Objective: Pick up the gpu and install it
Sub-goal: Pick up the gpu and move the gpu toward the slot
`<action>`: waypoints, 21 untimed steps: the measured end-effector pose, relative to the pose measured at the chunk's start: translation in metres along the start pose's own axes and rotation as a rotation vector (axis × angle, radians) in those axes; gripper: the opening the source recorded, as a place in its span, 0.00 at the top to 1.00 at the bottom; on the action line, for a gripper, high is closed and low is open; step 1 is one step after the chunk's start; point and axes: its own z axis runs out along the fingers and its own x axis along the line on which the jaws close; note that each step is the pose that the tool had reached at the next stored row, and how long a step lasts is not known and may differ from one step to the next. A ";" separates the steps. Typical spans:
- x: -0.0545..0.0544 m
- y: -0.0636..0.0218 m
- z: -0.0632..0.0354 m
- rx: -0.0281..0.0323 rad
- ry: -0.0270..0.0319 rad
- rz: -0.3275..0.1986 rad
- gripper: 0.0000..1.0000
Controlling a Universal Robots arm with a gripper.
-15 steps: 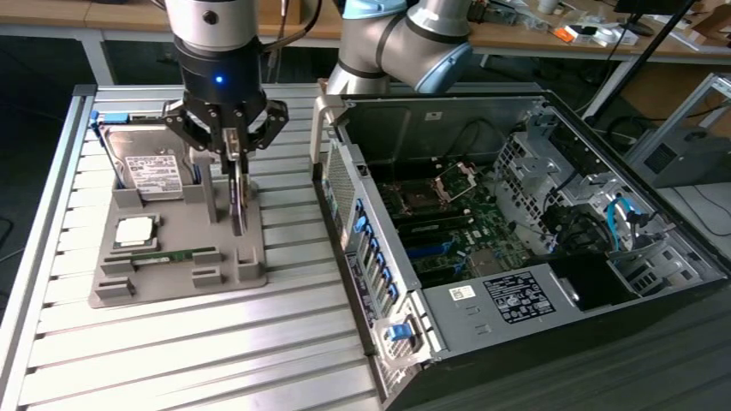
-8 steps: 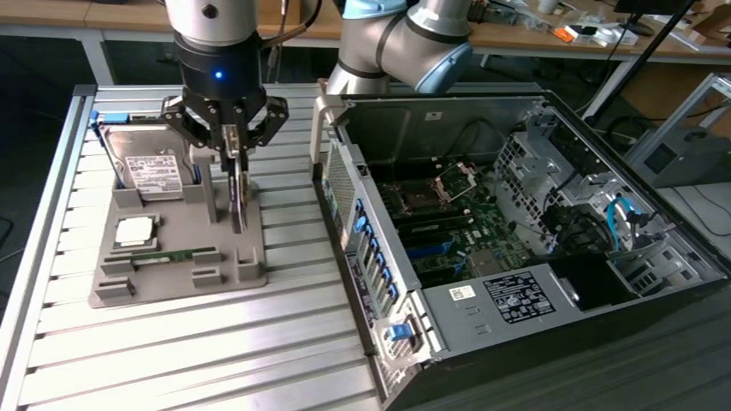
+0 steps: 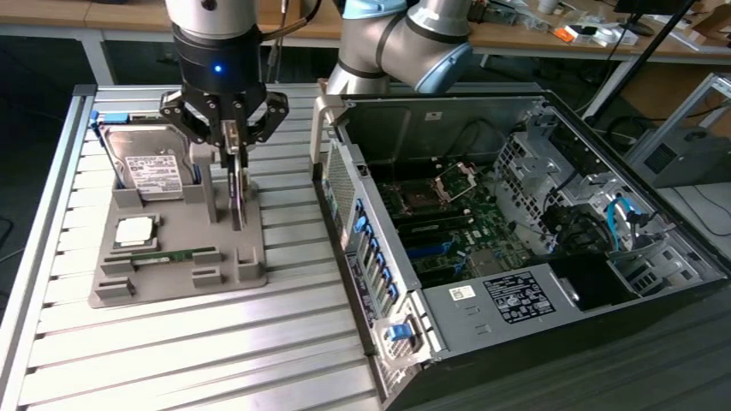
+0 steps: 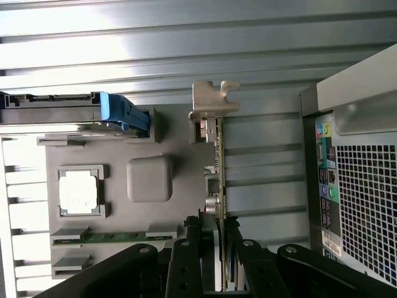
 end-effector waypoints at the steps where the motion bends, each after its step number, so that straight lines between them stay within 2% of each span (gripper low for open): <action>1: 0.000 0.0000 -0.0007 0.0000 0.0000 0.000 0.73; 21: 0.000 0.0007 -0.0168 0.0000 0.0000 0.000 0.73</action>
